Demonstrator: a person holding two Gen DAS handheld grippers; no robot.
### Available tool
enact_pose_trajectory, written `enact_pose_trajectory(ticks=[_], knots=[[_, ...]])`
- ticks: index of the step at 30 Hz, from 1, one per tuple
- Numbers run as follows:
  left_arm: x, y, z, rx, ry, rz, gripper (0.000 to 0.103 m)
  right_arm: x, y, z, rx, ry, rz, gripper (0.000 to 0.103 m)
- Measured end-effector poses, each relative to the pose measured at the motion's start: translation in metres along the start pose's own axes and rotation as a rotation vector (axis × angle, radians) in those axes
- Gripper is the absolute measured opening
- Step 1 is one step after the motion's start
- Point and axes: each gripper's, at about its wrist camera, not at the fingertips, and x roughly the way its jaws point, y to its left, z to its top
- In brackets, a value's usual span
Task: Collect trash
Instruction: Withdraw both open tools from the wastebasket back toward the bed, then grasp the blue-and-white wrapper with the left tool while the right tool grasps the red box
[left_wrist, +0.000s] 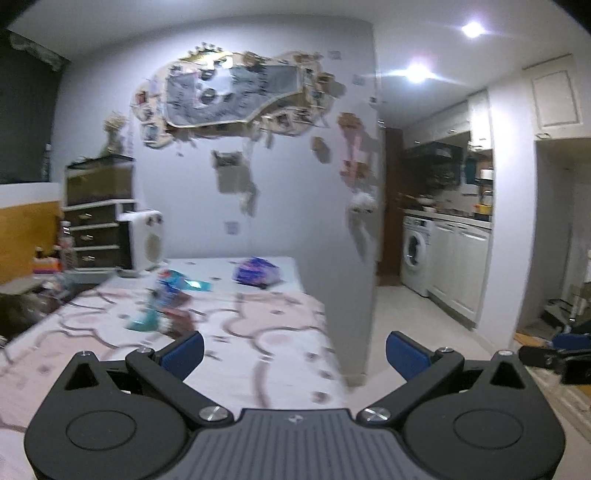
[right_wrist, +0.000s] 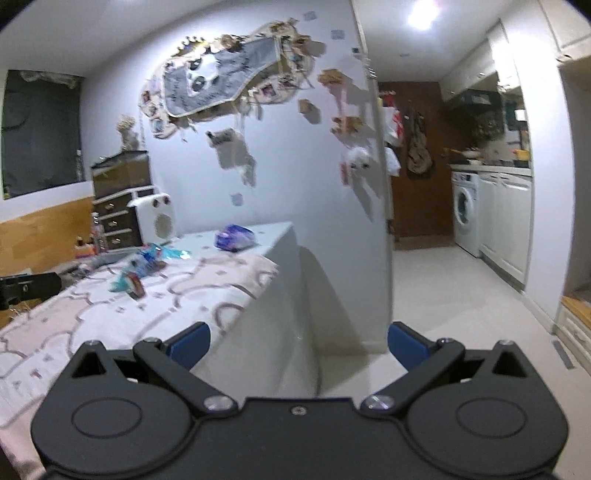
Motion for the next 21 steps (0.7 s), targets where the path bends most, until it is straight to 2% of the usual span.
enact_pose_trajectory(ticks=[6,11,15,21], knots=[[0.005,0.068,0.015,-0.004,0.001,0.088,0.103,0.031,0.042,0.02,0.012,-0.013,0.073,0.103],[0.029,0.125,0.032,-0.013,0.027,0.136,0.103,0.061,0.083,0.043,-0.001,-0.035,0.104,0.103],[0.059,0.173,0.05,-0.06,0.031,0.176,0.103,0.088,0.117,0.062,-0.02,-0.042,0.14,0.103],[0.134,0.227,0.072,-0.179,0.082,0.198,0.103,0.136,0.161,0.086,-0.066,-0.063,0.219,0.103]])
